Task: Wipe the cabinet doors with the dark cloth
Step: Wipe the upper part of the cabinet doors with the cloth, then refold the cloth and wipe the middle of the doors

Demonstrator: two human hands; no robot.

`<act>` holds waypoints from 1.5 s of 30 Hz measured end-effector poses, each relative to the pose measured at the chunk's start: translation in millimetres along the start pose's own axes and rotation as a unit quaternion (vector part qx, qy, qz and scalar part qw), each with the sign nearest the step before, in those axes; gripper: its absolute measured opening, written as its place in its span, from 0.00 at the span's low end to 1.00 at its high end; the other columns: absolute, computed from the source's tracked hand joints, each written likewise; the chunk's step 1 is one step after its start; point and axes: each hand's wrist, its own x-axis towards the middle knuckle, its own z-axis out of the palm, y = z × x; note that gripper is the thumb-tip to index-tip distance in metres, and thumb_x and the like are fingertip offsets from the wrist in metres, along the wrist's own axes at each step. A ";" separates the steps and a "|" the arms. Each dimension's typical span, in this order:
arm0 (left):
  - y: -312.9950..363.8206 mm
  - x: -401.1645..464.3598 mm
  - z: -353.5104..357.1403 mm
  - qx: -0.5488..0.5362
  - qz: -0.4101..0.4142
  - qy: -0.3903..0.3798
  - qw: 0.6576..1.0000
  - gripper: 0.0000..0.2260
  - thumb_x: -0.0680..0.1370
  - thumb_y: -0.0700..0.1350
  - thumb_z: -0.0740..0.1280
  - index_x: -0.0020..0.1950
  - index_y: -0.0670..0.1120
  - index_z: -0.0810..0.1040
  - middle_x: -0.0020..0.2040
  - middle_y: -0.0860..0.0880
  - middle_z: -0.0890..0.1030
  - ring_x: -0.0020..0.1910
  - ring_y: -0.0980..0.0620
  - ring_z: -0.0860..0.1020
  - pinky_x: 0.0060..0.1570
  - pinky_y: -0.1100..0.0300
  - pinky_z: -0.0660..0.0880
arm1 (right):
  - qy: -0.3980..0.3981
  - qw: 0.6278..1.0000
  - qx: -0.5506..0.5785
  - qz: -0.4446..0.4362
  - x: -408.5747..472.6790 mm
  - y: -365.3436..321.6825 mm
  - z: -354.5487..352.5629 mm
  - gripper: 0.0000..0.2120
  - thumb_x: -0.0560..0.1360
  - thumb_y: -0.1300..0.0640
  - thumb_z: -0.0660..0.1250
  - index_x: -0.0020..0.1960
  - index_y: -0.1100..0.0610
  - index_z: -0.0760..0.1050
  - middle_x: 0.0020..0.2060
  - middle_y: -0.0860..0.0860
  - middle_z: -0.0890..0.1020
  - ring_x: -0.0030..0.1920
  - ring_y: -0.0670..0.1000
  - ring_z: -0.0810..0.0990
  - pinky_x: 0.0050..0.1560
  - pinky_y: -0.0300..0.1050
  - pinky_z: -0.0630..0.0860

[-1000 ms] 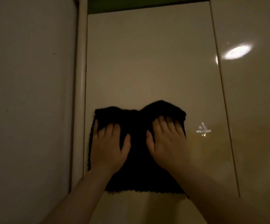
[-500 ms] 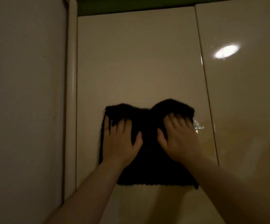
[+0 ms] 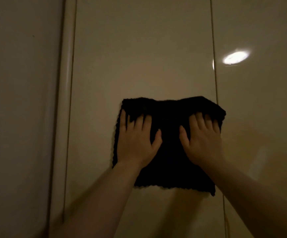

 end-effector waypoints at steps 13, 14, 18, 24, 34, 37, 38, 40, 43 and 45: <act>5.4 -58.2 -3.7 -0.017 0.075 -0.027 0.997 0.13 0.76 0.47 0.58 0.51 0.47 0.81 0.49 0.45 0.81 0.45 0.44 0.78 0.59 0.45 0.65 | 0.033 0.998 0.046 -0.036 -66.5 -7.2 -4.9 0.14 0.75 0.56 0.56 0.56 0.63 0.68 0.50 0.62 0.75 0.51 0.62 0.70 0.55 0.58 0.69; 7.4 -56.6 -8.5 -0.025 0.074 -0.038 0.996 0.12 0.74 0.46 0.58 0.48 0.47 0.80 0.47 0.44 0.79 0.42 0.44 0.77 0.52 0.49 0.65 | 0.027 0.996 0.066 -0.047 -62.8 -11.0 -9.6 0.11 0.74 0.57 0.56 0.54 0.61 0.67 0.48 0.59 0.75 0.48 0.60 0.71 0.53 0.56 0.69; 14.0 -47.2 -27.4 -0.093 0.053 -0.074 0.991 0.15 0.75 0.43 0.59 0.61 0.46 0.72 0.50 0.44 0.77 0.43 0.45 0.77 0.47 0.53 0.71 | -0.060 0.962 0.262 0.037 -39.7 -29.3 -41.8 0.10 0.75 0.60 0.60 0.56 0.53 0.67 0.42 0.46 0.76 0.41 0.52 0.77 0.45 0.47 0.74; 12.2 -51.3 -69.8 -0.244 0.054 -0.080 0.965 0.21 0.81 0.44 0.55 0.75 0.48 0.64 0.63 0.43 0.70 0.56 0.45 0.72 0.53 0.56 0.71 | -0.318 0.901 0.293 0.035 -24.6 -39.9 -97.5 0.16 0.75 0.53 0.65 0.62 0.53 0.69 0.47 0.48 0.81 0.44 0.49 0.80 0.42 0.41 0.76; -3.4 -128.8 -85.5 -0.455 -0.140 -0.298 0.828 0.14 0.76 0.62 0.60 0.60 0.66 0.78 0.56 0.58 0.81 0.57 0.54 0.79 0.56 0.55 0.76 | -0.481 0.580 0.604 0.261 -91.2 -53.9 -128.0 0.20 0.75 0.43 0.67 0.57 0.58 0.80 0.52 0.53 0.85 0.54 0.51 0.83 0.61 0.47 0.75; 1.2 -160.2 -100.8 -0.513 -0.312 -0.352 0.719 0.12 0.75 0.62 0.66 0.56 0.62 0.79 0.54 0.57 0.83 0.54 0.56 0.81 0.49 0.64 0.77 | -0.494 0.529 0.620 0.301 -109.8 -56.5 -129.8 0.20 0.76 0.46 0.66 0.57 0.62 0.79 0.53 0.56 0.84 0.54 0.54 0.83 0.60 0.49 0.77; 1.2 -169.2 -101.5 -0.508 -0.375 -0.394 0.668 0.21 0.68 0.68 0.68 0.56 0.59 0.79 0.51 0.54 0.83 0.49 0.53 0.82 0.45 0.61 0.78 | -0.497 0.528 0.619 0.302 -113.7 -58.0 -129.7 0.20 0.77 0.47 0.65 0.58 0.62 0.79 0.54 0.57 0.84 0.54 0.55 0.83 0.60 0.51 0.77; -2.4 -183.5 -99.9 -0.532 -0.463 -0.488 0.515 0.37 0.55 0.74 0.72 0.55 0.51 0.81 0.41 0.47 0.81 0.35 0.48 0.78 0.36 0.56 0.75 | -0.478 0.536 0.626 0.305 -115.3 -61.9 -129.3 0.19 0.77 0.47 0.65 0.58 0.62 0.78 0.54 0.58 0.83 0.54 0.56 0.83 0.61 0.56 0.76; -6.9 -193.6 -98.1 -0.622 -0.457 -0.518 0.370 0.36 0.68 0.69 0.69 0.66 0.44 0.78 0.55 0.36 0.80 0.47 0.40 0.78 0.47 0.51 0.74 | -0.418 0.524 0.659 0.339 -106.3 -67.4 -131.1 0.17 0.76 0.48 0.67 0.59 0.58 0.77 0.53 0.56 0.84 0.53 0.55 0.83 0.59 0.55 0.78; -8.9 -194.2 -97.6 -0.667 -0.452 -0.494 0.327 0.34 0.78 0.66 0.57 0.74 0.43 0.69 0.67 0.34 0.73 0.60 0.36 0.73 0.60 0.44 0.70 | -0.387 0.521 0.670 0.359 -96.2 -68.7 -134.3 0.17 0.76 0.48 0.68 0.61 0.57 0.76 0.53 0.55 0.84 0.53 0.56 0.83 0.57 0.54 0.79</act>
